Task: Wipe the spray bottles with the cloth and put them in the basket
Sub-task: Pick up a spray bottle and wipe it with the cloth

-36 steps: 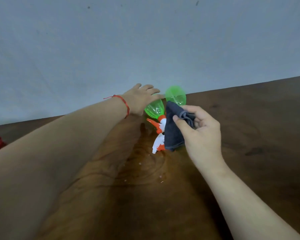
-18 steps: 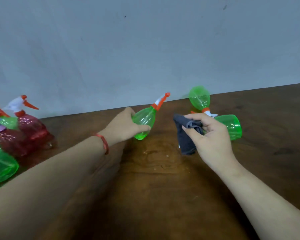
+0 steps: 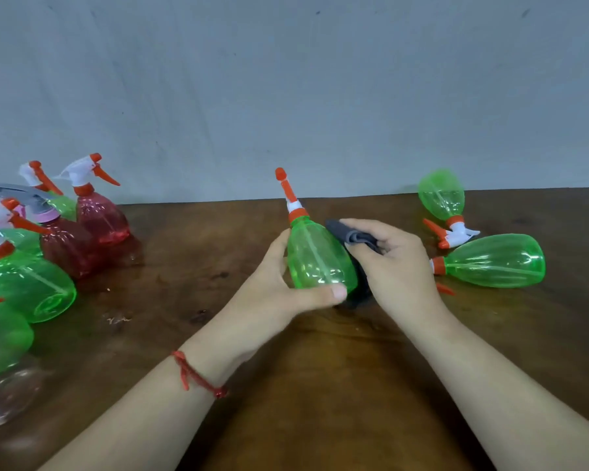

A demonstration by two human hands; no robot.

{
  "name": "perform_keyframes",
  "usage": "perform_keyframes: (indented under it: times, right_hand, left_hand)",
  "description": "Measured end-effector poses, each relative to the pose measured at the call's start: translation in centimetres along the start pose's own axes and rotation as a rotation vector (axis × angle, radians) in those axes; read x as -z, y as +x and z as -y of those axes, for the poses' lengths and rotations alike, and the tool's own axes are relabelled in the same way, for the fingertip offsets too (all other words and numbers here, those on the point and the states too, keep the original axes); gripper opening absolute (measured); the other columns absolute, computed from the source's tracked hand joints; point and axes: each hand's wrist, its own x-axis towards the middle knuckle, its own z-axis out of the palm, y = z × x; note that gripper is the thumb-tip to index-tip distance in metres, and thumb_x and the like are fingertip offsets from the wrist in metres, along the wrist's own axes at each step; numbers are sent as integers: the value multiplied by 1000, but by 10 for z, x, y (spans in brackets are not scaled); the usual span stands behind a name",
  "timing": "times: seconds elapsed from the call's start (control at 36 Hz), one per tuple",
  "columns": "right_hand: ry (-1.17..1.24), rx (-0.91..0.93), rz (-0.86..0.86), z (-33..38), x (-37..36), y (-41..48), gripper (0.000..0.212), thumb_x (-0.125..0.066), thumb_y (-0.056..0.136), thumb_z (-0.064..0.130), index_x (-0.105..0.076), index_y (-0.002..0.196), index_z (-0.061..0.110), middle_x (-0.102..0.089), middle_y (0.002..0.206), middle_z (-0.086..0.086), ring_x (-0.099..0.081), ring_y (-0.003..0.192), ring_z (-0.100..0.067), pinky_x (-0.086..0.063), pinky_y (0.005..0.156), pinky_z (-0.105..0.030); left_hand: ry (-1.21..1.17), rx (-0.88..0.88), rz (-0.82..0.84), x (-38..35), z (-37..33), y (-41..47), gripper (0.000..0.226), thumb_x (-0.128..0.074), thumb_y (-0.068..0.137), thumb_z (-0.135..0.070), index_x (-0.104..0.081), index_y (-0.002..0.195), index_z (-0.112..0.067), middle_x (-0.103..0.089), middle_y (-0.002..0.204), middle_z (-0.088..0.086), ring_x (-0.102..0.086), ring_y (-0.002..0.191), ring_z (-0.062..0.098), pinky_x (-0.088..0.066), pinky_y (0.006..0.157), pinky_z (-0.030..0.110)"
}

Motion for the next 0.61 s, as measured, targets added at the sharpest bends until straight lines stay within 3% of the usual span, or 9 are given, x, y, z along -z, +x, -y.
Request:
perform_keyframes:
  times: [0.06, 0.11, 0.17, 0.28, 0.36, 0.53, 0.61]
  right_hand:
    - [113, -42, 48, 1, -1, -4, 32, -66, 98, 0, -81, 114, 24, -81, 106, 9, -76, 103, -9, -59, 90, -28]
    - [165, -70, 86, 2, 0, -7, 34, -64, 99, -4, -80, 116, 21, -81, 108, 5, -76, 105, -13, -60, 93, -30]
    - [172, -77, 99, 1, 2, -7, 35, -63, 99, -6, -79, 118, 17, -81, 111, 2, -76, 109, -16, -59, 99, -36]
    - [182, -93, 93, 0, 5, -6, 32, -64, 98, -6, -79, 119, 14, -81, 112, -1, -75, 110, -20, -59, 102, -43]
    - [136, -70, 74, -2, 8, -3, 31, -68, 97, -4, -78, 118, 17, -80, 110, 1, -76, 106, -18, -60, 98, -38]
    - [-227, 242, -31, -8, 13, -8, 38, -70, 97, -1, -75, 120, 28, -75, 114, 20, -72, 105, -5, -54, 93, -23]
    - [-311, 369, -16, -8, 13, -11, 42, -70, 94, -4, -76, 122, 26, -76, 116, 17, -72, 107, -9, -56, 93, -28]
  left_hand:
    - [77, -58, 14, 5, 8, -2, 112, -99, 74, -14, -35, 160, -46, -67, 143, -10, -66, 132, 17, -51, 114, 50]
    - [135, -96, -14, 6, 13, -2, 121, -99, 74, -11, -26, 164, -49, -63, 147, -16, -64, 134, 12, -52, 114, 48]
    - [191, -160, -41, 6, 15, -2, 119, -99, 75, -15, -27, 163, -49, -61, 147, -19, -62, 135, 8, -52, 113, 42]
    - [271, -246, -11, 8, 14, -6, 119, -102, 71, -21, -29, 161, -46, -53, 149, -28, -56, 137, -2, -49, 105, 14]
    - [282, -265, 37, 8, 17, -8, 121, -102, 69, -16, -29, 162, -42, -53, 149, -26, -57, 138, 1, -48, 104, 12]
    - [393, -273, 46, 3, 16, -12, 124, -104, 68, -24, -27, 163, -45, -49, 153, -23, -53, 141, 2, -48, 109, 16]
    - [384, -277, 60, -1, 16, -14, 123, -103, 69, -20, -27, 162, -42, -51, 149, -26, -55, 138, 1, -47, 103, 10]
